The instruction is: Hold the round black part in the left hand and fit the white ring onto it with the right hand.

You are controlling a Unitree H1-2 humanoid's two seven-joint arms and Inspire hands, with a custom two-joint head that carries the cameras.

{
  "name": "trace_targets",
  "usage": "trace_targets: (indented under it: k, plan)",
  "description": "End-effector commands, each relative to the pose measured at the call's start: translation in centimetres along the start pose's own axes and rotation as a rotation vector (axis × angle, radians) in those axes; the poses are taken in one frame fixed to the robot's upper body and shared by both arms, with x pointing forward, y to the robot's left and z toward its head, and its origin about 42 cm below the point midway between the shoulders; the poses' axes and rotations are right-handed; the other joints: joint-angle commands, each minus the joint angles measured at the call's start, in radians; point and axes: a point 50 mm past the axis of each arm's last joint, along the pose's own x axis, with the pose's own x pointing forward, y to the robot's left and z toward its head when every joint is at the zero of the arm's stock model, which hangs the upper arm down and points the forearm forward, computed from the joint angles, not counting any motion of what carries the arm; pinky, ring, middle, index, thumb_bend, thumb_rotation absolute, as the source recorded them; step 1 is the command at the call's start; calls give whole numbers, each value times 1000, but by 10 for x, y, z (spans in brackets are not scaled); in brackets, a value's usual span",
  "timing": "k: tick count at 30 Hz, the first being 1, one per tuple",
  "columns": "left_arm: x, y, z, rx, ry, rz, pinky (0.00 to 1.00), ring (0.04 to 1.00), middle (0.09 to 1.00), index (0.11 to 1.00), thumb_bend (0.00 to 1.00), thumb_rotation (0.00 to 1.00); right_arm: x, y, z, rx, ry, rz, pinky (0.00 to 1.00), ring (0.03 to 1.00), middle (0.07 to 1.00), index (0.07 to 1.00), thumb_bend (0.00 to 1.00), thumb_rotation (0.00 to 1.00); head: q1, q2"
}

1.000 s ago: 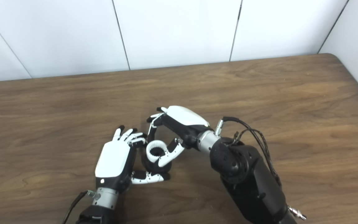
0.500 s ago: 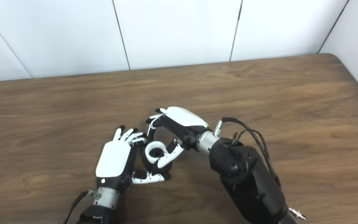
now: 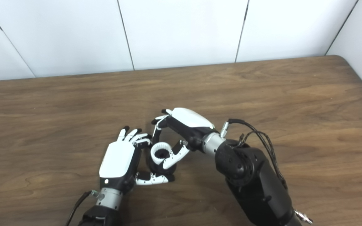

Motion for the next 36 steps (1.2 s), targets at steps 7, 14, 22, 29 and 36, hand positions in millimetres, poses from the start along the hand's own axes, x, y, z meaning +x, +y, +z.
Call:
trace_targets:
  k: [7,14,22,29,36]
  plan:
    - [5,7,6,0,-24,34,1000,894,782,484,525,59,0,-12,4,-24,-21,-51,1000,1000,871,484,523,133,-1,3]
    - [5,7,6,2,-26,36,1000,893,784,484,525,60,2,-8,1,-20,-13,-42,1000,1000,874,484,523,133,-3,1]
    - [6,7,8,3,-21,34,1000,894,783,484,525,59,5,-6,0,-24,-11,-40,1000,1000,871,484,523,133,1,2]
    - [8,7,10,6,-21,34,1000,895,784,484,525,59,5,-3,-2,-25,-21,-36,1000,1000,868,484,523,133,1,0]
    - [8,7,11,1,-23,38,1000,895,784,484,525,59,5,0,-4,-33,-32,-36,1000,1000,861,484,523,133,0,-3]
